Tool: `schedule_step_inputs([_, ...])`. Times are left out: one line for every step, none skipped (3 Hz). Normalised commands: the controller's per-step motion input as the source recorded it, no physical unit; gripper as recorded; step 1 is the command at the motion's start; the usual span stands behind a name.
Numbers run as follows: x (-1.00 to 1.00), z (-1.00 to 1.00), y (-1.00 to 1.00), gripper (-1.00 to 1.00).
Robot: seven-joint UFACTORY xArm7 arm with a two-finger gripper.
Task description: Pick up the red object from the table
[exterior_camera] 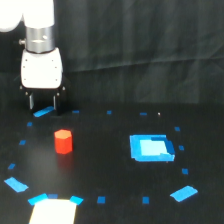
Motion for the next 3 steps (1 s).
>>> schedule_step_inputs([1.0, 0.77, -0.95, 0.97])
schedule_step_inputs([1.0, 0.58, -0.99, 1.0])
schedule_step_inputs([0.47, -0.46, -1.0, 0.79])
